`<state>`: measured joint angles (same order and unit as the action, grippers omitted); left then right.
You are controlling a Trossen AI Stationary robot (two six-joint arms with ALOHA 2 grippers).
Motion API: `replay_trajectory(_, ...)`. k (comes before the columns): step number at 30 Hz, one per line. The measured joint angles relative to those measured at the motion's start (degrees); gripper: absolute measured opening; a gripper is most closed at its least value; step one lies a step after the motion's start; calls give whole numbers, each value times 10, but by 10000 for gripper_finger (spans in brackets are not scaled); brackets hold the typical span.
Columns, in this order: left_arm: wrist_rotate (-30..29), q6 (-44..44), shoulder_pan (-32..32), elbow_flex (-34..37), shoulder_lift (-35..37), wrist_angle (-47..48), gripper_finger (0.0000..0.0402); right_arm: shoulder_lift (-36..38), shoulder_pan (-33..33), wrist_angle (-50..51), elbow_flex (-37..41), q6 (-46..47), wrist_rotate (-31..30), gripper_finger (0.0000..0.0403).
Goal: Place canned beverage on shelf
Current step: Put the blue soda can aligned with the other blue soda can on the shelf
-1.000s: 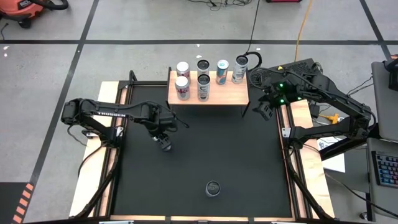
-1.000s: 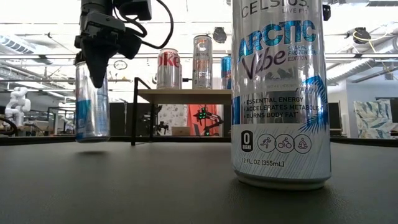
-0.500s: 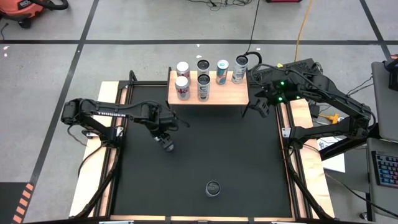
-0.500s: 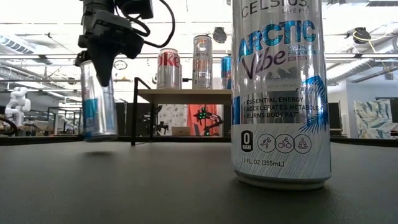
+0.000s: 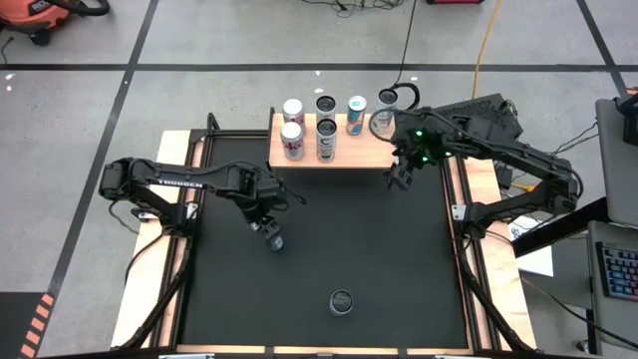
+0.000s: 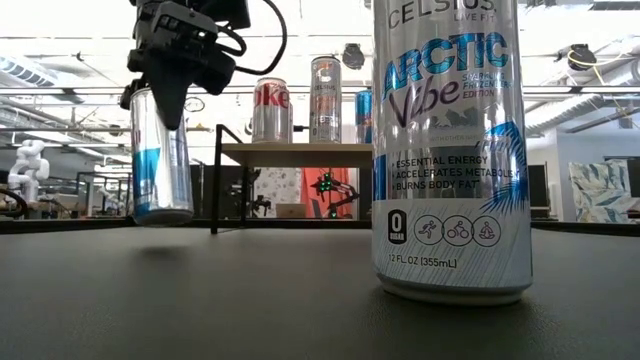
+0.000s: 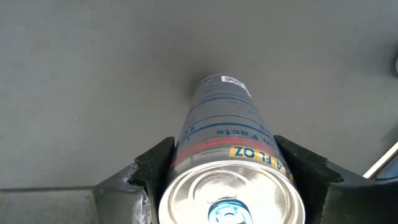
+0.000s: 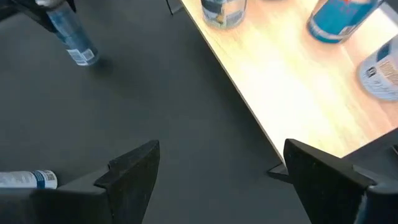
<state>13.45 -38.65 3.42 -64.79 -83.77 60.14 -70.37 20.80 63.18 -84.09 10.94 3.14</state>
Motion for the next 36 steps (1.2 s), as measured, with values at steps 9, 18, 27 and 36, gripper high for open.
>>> replay_trajectory(9, 30, -13, 36, -34, 0, -44, 222, -19, -37, -59, 0, -69, -1, 325)
replay_trajectory(18, 22, -11, 41, -156, 1, -89, 222, -17, -94, -81, 0, -66, -2, 325)
replay_trajectory(27, -6, -12, 33, -215, 1, -123, 222, -42, -104, -116, 0, -21, -1, 325)
replay_trajectory(36, -7, 5, 33, -216, -7, -130, 222, -93, -104, -163, 0, 72, -1, 325)
